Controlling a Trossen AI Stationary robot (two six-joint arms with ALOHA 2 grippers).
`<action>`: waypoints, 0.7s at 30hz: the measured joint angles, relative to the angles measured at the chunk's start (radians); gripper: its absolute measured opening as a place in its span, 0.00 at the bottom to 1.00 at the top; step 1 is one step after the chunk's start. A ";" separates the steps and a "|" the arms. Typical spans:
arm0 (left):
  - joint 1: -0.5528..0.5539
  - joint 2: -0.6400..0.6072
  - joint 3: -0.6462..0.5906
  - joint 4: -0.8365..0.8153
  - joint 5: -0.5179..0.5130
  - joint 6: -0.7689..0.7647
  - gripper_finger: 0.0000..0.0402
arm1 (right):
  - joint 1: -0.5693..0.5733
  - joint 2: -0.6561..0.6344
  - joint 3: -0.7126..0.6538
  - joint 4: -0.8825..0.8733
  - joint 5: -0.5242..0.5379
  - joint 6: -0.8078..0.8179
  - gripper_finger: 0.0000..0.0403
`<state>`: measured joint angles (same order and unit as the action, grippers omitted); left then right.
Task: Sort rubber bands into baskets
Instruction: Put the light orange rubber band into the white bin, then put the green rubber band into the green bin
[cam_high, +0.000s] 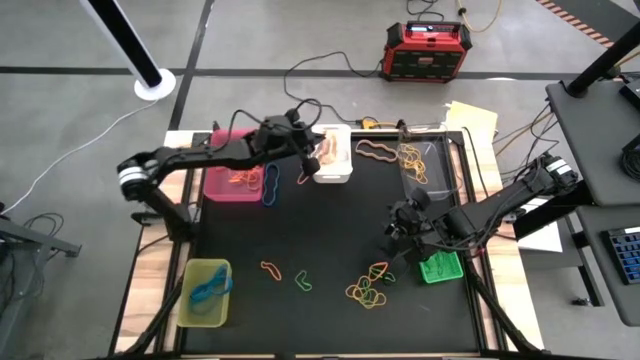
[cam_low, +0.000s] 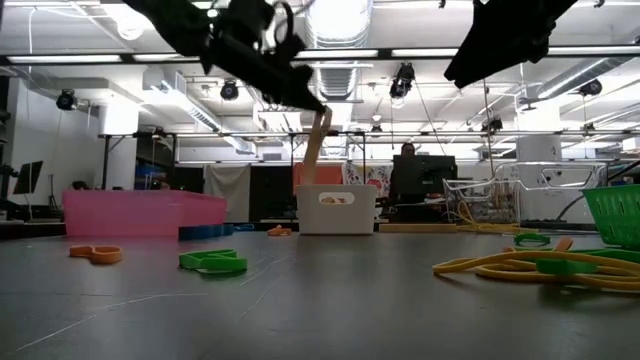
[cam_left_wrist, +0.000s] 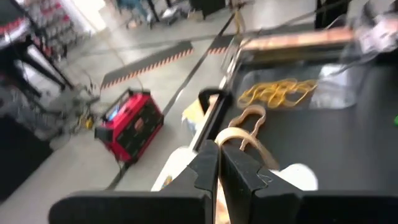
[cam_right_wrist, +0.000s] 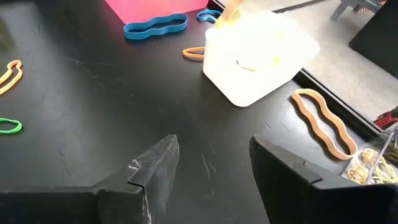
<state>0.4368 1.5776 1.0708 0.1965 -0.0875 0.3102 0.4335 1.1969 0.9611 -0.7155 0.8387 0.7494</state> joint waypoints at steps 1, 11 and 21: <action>0.009 0.021 0.008 -0.005 -0.001 -0.009 0.00 | 0.000 0.000 0.000 0.000 0.001 0.000 0.48; 0.032 0.217 0.184 -0.145 -0.028 -0.032 0.00 | -0.016 0.000 0.000 0.001 0.001 0.001 0.48; 0.041 0.304 0.352 -0.382 -0.034 -0.043 0.17 | -0.065 0.000 0.000 0.003 -0.008 0.055 0.48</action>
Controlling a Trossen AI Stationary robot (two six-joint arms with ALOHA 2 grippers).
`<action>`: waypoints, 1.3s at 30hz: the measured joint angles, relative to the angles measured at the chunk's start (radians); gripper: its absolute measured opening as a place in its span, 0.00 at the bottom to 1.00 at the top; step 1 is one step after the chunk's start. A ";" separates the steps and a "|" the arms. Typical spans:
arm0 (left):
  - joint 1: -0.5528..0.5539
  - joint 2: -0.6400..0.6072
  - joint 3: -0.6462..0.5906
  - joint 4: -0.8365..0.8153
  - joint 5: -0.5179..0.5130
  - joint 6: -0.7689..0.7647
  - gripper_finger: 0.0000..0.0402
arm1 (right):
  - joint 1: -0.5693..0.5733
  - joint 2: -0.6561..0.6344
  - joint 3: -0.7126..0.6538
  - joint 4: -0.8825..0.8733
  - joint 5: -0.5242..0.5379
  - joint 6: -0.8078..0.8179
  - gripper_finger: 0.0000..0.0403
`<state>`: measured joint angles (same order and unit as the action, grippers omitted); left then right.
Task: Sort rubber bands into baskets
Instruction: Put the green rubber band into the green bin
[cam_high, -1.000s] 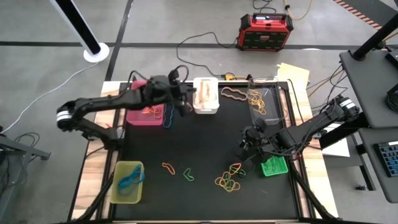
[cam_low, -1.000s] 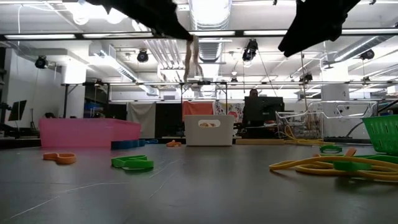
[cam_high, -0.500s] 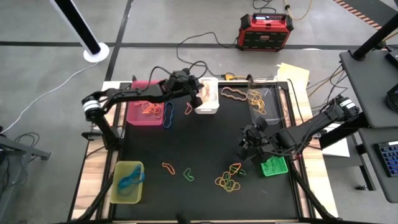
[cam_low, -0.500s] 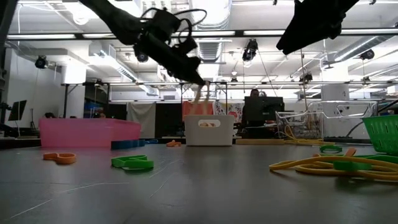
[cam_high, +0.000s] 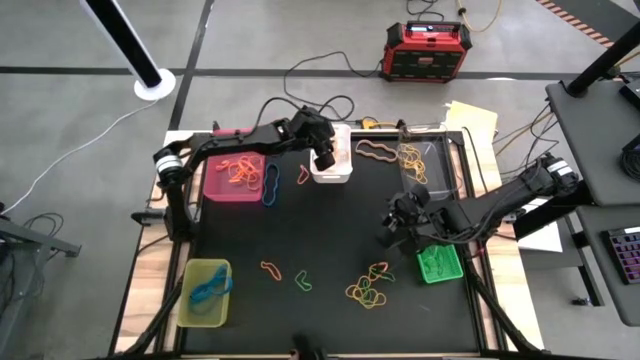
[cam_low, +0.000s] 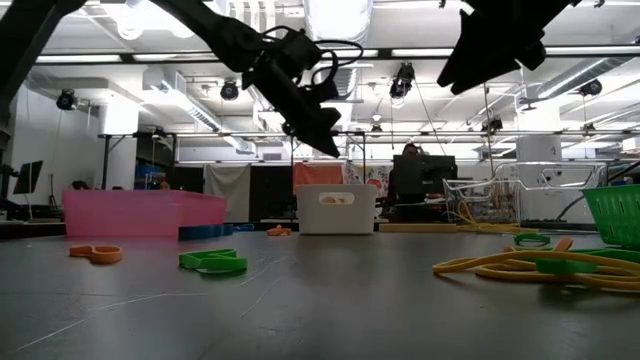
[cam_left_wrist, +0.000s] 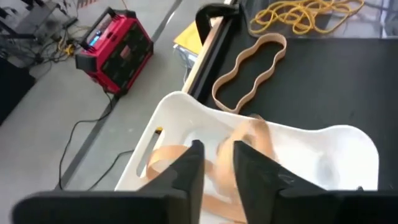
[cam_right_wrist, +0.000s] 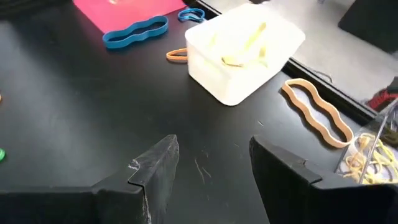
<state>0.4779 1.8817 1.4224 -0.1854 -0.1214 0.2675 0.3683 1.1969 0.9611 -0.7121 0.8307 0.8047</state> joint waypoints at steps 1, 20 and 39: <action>0.000 -0.001 0.000 0.002 0.000 0.001 0.20 | -0.008 0.000 0.000 0.000 -0.002 0.013 0.48; -0.039 -0.479 -0.477 0.095 0.087 0.023 0.39 | -0.323 0.069 0.006 -0.011 -0.689 0.058 0.47; -0.189 -0.969 -0.756 0.254 0.088 -0.094 0.39 | -0.345 0.391 0.072 -0.345 -0.832 -0.596 0.36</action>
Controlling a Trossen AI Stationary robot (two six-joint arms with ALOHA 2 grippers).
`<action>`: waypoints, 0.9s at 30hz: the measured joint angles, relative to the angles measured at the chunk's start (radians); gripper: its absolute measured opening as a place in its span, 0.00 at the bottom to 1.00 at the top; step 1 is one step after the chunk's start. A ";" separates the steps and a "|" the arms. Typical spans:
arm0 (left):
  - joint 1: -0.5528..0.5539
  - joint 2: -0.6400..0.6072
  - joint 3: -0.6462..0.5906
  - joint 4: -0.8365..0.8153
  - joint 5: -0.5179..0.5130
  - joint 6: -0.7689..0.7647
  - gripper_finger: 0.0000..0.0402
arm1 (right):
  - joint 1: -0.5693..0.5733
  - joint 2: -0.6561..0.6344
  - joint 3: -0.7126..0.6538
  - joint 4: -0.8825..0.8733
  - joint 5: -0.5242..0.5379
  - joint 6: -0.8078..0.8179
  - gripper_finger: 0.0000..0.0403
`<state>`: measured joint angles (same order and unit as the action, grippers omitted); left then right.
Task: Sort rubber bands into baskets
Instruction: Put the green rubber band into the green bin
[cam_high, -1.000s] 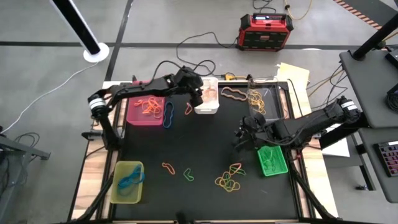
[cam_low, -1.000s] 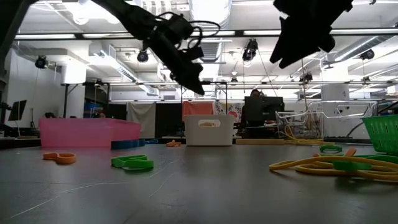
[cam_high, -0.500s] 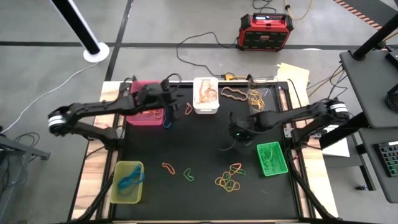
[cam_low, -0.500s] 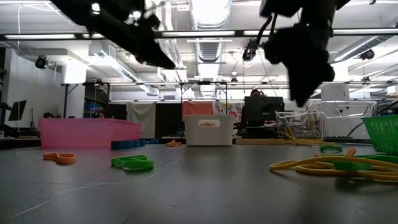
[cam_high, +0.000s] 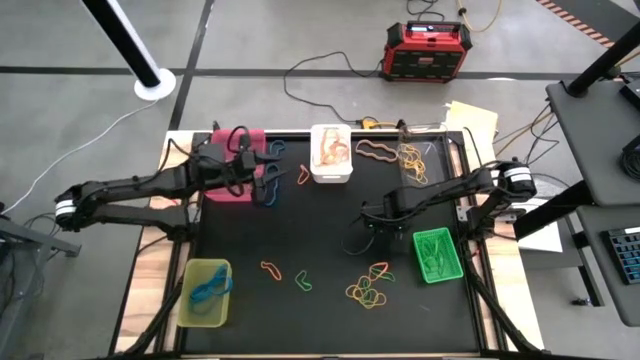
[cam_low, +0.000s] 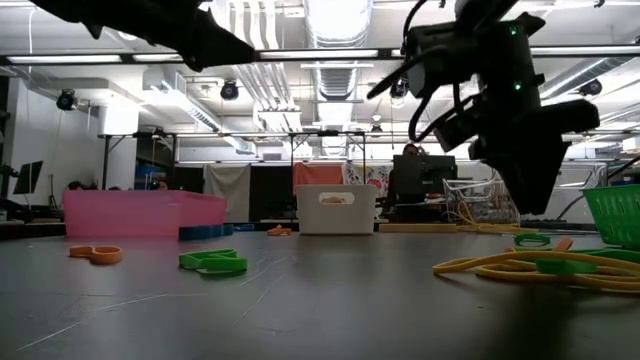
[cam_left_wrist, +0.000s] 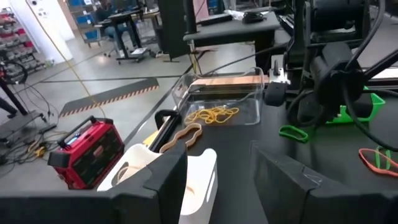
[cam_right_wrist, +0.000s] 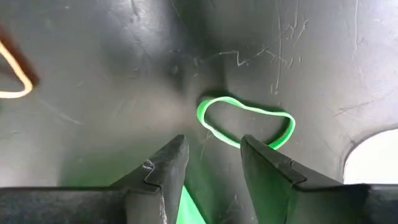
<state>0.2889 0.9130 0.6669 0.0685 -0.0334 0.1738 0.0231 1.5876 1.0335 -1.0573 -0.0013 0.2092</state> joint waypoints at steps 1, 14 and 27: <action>-0.001 -0.004 -0.006 -0.001 0.000 0.000 0.39 | 0.000 0.004 -0.004 0.002 0.001 -0.001 0.36; -0.002 0.008 -0.041 0.030 -0.001 0.000 0.39 | -0.006 0.071 -0.081 0.154 0.052 -0.020 0.37; -0.001 0.008 -0.041 0.046 0.000 -0.007 0.39 | -0.002 0.011 -0.063 0.180 0.053 -0.037 0.03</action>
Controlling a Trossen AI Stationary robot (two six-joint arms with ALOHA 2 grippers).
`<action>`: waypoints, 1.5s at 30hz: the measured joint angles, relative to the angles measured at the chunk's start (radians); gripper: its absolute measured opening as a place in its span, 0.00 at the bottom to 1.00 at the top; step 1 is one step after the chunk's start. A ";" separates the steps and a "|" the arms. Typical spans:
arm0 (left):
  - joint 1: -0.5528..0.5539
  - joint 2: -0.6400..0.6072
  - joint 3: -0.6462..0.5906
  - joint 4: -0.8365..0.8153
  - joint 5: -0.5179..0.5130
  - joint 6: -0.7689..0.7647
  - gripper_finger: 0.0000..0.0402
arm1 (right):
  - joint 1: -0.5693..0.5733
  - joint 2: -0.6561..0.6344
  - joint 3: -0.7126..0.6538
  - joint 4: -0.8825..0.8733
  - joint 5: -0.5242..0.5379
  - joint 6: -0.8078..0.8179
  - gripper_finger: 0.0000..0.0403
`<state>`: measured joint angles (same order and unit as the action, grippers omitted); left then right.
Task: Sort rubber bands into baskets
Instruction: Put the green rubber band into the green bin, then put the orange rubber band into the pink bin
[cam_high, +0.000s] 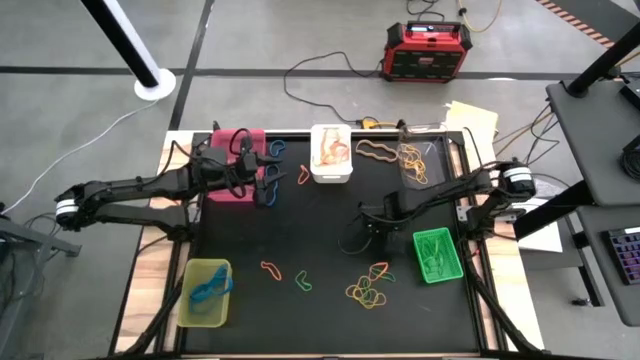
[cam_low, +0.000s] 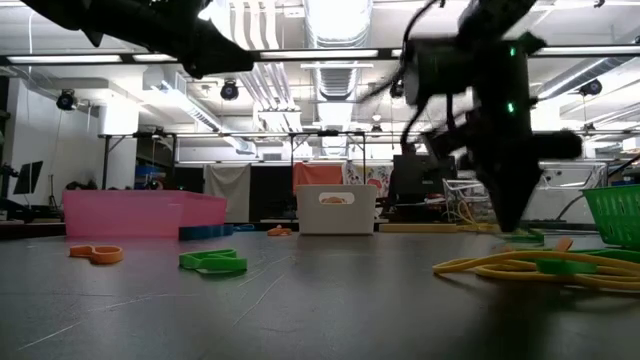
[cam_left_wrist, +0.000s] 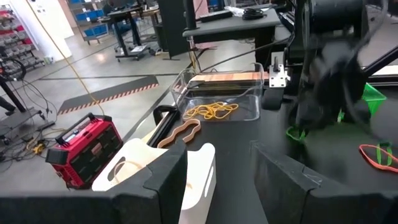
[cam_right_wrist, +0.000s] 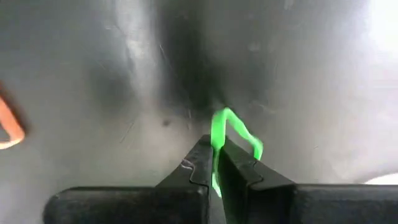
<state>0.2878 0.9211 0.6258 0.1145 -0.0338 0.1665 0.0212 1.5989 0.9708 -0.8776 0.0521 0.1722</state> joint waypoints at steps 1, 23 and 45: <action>-0.001 0.000 0.000 -0.003 0.000 -0.002 0.39 | 0.000 -0.021 0.009 -0.013 -0.002 0.006 0.02; -0.108 0.000 0.006 -0.011 -0.005 -0.078 0.37 | 0.243 -0.501 0.019 -0.430 -0.224 0.862 0.10; -0.303 -0.001 0.013 -0.009 -0.054 -0.179 0.33 | 0.293 -0.222 0.001 0.129 0.035 0.297 0.40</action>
<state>-0.0148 0.9203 0.6384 0.1059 -0.0876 -0.0124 0.3141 1.3772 0.9714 -0.7483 0.0868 0.4695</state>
